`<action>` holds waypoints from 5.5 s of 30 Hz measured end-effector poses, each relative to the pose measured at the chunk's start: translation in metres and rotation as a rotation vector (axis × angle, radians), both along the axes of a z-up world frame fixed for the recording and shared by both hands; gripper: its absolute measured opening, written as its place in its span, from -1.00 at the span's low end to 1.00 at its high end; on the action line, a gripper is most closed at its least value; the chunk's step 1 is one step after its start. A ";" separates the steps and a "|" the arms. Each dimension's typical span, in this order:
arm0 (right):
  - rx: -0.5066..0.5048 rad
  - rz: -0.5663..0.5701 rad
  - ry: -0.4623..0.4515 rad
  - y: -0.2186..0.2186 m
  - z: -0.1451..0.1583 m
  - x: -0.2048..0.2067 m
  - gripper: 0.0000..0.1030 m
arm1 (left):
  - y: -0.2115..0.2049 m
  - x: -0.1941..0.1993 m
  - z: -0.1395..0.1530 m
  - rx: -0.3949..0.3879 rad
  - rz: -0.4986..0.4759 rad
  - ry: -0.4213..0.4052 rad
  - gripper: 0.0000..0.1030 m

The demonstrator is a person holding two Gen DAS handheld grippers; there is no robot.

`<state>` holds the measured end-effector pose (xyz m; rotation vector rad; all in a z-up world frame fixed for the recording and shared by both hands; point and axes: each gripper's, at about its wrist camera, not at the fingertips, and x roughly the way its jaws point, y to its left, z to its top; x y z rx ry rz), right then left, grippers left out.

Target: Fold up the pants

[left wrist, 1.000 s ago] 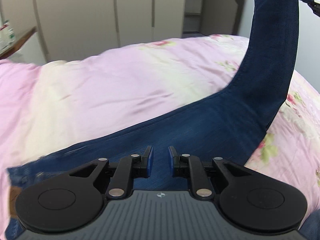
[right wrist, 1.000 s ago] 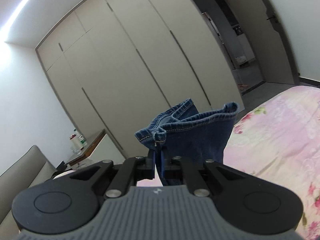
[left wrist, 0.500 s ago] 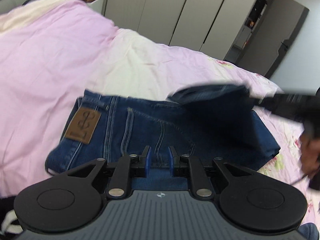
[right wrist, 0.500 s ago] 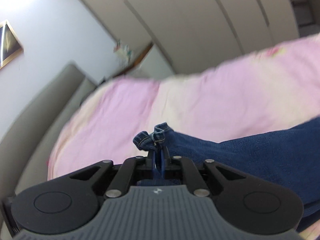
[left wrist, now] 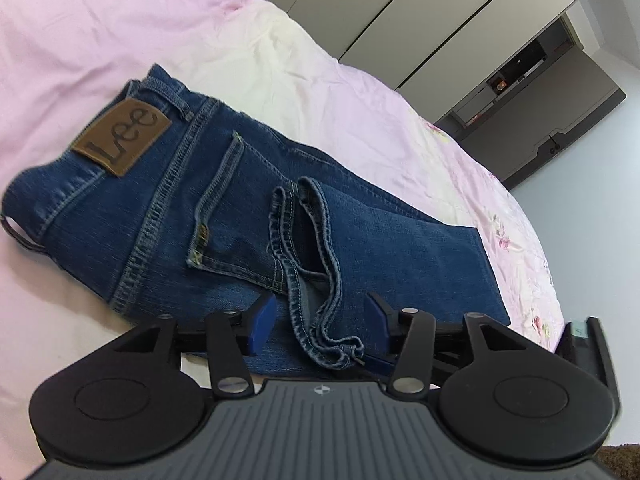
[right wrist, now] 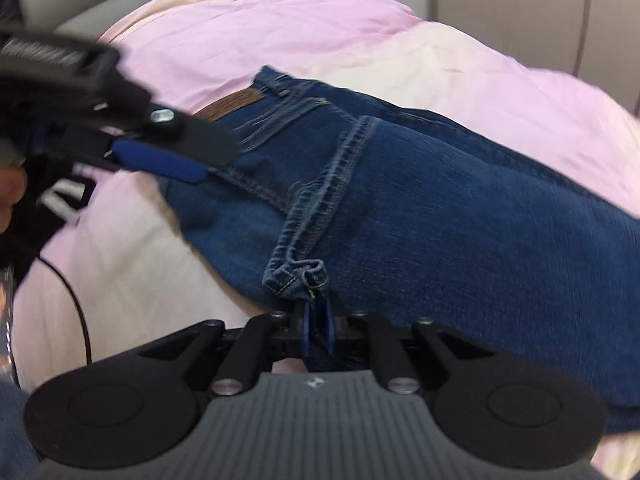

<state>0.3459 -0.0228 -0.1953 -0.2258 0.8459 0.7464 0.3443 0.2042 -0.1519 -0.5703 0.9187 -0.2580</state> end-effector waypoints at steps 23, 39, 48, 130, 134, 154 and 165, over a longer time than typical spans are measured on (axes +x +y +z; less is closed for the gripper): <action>0.163 -0.248 0.256 0.003 0.009 0.117 -0.79 | 0.022 0.008 0.002 0.037 0.160 -0.022 0.17; 0.321 -0.232 0.390 0.013 -0.006 0.111 -0.80 | 0.022 0.006 -0.006 0.001 0.124 -0.007 0.25; 0.235 -0.250 0.155 -0.063 0.046 0.092 -0.37 | -0.004 0.023 -0.031 -0.086 0.079 0.049 0.54; -0.079 -0.409 -0.037 -0.240 0.028 0.053 -0.12 | 0.051 0.056 0.032 0.697 -0.007 -0.056 -0.23; -0.106 -0.381 -0.081 -0.242 0.015 0.024 -0.17 | 0.044 0.035 0.059 0.683 0.015 -0.131 -0.27; 0.035 -0.563 0.086 -0.240 -0.027 0.216 -1.00 | 0.055 0.128 -0.029 0.601 0.085 0.002 -0.83; 0.107 -0.559 0.089 -0.260 0.003 0.174 -0.28 | 0.059 0.069 0.030 0.573 0.083 -0.062 -0.53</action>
